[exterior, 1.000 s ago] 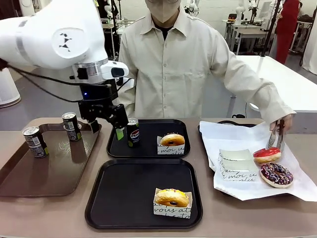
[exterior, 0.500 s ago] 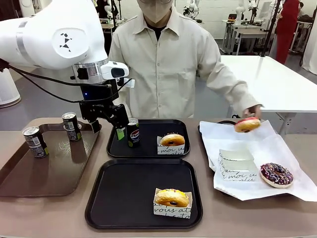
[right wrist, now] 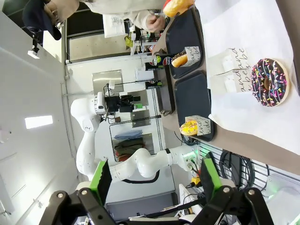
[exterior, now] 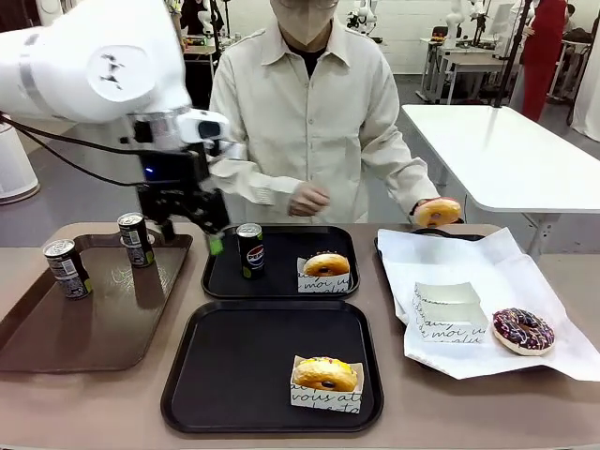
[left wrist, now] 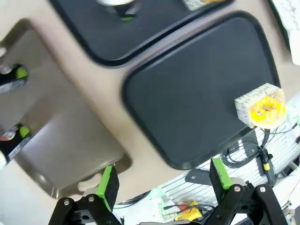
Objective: Set up donuts and drinks on trays.
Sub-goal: Pick up one Pepsi coke from the Handle tray and place it on the Flat Tray without a Pepsi coke.
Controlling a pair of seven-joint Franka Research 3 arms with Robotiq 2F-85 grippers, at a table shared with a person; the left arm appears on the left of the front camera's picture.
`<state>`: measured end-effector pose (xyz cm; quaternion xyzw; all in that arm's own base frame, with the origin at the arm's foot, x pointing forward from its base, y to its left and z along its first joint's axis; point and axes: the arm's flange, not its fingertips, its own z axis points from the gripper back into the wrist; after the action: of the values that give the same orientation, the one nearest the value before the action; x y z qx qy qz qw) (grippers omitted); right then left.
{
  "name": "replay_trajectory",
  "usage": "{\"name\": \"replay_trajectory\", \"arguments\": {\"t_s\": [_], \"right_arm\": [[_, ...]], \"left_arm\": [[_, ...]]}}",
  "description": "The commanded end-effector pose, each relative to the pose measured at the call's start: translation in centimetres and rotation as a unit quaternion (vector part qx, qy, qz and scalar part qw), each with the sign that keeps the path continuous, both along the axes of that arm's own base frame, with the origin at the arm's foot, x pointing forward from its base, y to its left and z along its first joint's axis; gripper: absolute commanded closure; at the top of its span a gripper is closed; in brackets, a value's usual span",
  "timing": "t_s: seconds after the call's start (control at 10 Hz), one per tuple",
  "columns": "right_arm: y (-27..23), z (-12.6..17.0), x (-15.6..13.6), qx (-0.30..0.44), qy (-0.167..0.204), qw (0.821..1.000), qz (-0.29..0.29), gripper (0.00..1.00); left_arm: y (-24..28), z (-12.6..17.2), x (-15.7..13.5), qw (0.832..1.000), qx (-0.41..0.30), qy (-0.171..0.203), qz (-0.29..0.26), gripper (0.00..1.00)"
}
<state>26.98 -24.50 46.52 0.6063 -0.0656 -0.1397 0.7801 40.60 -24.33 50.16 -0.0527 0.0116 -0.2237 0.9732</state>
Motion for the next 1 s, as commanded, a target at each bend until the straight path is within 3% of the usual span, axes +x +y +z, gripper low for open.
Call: {"name": "replay_trajectory", "arguments": {"t_s": [0.0,0.1,0.3,0.5,0.7,0.8,0.9], "right_arm": [[0.0,0.0,0.1,0.009,-0.009,1.000,-0.003,0.00],[0.0,0.0,0.1,0.009,-0.009,1.000,-0.003,0.00],[0.0,0.0,0.1,0.009,-0.009,1.000,-0.003,0.00],[0.0,0.0,0.1,0.009,-0.009,1.000,-0.003,0.00],[0.0,0.0,0.1,0.009,-0.009,1.000,-0.003,0.00],[0.0,0.0,0.1,0.009,-0.009,1.000,-0.003,0.00],[0.0,0.0,0.1,0.009,-0.009,1.000,-0.003,0.00]], "left_arm": [[8.7,0.3,-0.2,0.997,0.018,0.001,0.071,0.00],[12.1,-1.5,-3.2,0.993,0.045,-0.011,0.109,0.00],[20.0,-1.5,-1.1,0.985,0.110,-0.042,0.125,0.00],[23.7,-2.9,-4.6,0.975,0.093,-0.081,0.183,0.00],[24.5,-2.0,-2.9,0.971,0.061,-0.125,0.197,0.00],[25.0,-1.9,-3.6,0.977,0.090,-0.071,0.181,0.00],[25.0,-1.9,-3.6,0.977,0.090,-0.071,0.181,0.00]]}}
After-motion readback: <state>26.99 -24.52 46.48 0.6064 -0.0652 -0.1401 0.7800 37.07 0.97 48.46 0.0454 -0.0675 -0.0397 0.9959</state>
